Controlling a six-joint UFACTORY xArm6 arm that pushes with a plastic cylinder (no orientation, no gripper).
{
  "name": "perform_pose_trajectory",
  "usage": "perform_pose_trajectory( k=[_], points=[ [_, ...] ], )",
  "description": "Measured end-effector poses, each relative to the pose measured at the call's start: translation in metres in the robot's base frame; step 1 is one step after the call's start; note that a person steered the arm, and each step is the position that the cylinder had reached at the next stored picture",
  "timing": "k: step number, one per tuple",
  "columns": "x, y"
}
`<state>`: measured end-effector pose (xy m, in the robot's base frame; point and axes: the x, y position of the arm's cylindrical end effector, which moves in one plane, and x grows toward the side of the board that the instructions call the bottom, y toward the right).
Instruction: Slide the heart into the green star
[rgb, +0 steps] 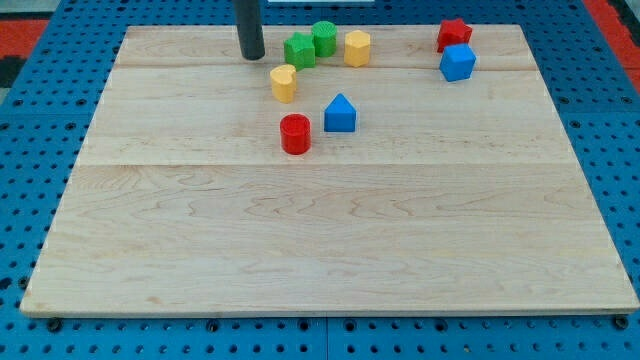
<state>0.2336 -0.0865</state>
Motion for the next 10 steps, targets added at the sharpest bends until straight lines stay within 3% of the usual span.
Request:
perform_pose_trajectory(
  k=[1,3,4,6,7,10],
  points=[
    [-0.002,0.053],
    [0.031,-0.017],
    [0.081,-0.009],
    [0.081,0.063],
    [0.104,0.071],
    [0.073,0.107]
  ],
)
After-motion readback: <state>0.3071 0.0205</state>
